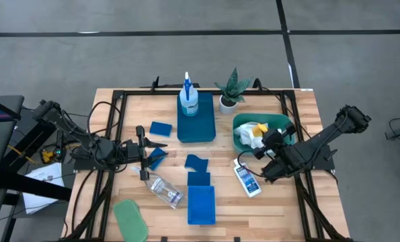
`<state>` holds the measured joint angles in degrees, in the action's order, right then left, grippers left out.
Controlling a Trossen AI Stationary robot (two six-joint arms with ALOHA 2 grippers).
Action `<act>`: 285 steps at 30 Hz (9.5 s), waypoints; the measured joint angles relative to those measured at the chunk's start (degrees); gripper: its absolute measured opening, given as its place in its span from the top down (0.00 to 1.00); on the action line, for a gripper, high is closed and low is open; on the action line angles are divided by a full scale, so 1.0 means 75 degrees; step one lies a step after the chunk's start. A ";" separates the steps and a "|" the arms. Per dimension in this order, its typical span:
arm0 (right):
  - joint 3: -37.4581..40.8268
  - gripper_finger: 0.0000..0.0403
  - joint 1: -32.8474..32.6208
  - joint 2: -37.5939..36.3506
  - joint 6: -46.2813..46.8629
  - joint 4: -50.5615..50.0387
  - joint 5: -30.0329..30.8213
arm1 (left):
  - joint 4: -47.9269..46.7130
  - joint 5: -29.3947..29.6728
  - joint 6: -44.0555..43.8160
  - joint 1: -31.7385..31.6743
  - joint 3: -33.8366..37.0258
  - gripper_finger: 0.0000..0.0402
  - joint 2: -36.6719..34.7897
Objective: Pick & Place Kitchen Items
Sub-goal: Put the yellow microfiber towel into the green bin, then put the white plastic restorer bottle into the blue bin
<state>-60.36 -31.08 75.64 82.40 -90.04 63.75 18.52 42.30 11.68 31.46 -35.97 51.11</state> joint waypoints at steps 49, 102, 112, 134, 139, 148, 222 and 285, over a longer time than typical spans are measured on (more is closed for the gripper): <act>0.2473 0.99 0.2710 0.0050 -0.3069 0.2066 -0.4105 | -0.0003 -0.0006 0.0000 0.0000 -0.0003 0.71 0.0003; 0.2521 0.53 0.2740 0.0050 -0.2600 0.2214 -0.3700 | -0.0006 -0.0006 0.0000 0.0000 -0.0003 0.71 0.0003; 0.2032 0.41 0.2415 0.0052 -0.1922 0.1609 -0.3030 | -0.0009 -0.0003 0.0000 -0.0003 -0.0003 0.71 0.0003; 0.1422 0.41 0.1572 0.0052 -0.1440 0.1183 -0.2454 | -0.0013 0.0020 0.0000 -0.0003 0.0012 0.71 0.0003; 0.1406 0.41 0.1501 0.0052 -0.1181 0.1129 -0.1951 | -0.0012 0.0015 0.0000 0.0000 0.0012 0.71 0.0003; 0.0794 0.46 0.0868 0.0050 0.0613 0.0030 -0.1003 | -0.0012 -0.0009 0.0000 -0.0003 0.0015 0.71 0.0003; 0.0790 0.35 -0.1633 0.2287 0.2163 0.5855 -0.6047 | 0.0058 -0.0042 -0.0227 -0.0003 0.0017 0.71 0.0003; 0.0860 0.09 -0.2476 0.2576 0.3237 0.6707 -0.6815 | 0.0180 -0.0239 -0.0233 -0.0003 0.0017 0.71 0.0003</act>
<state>-53.91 -49.65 94.96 106.67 -39.74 12.64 19.87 40.51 9.93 31.44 -35.83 51.13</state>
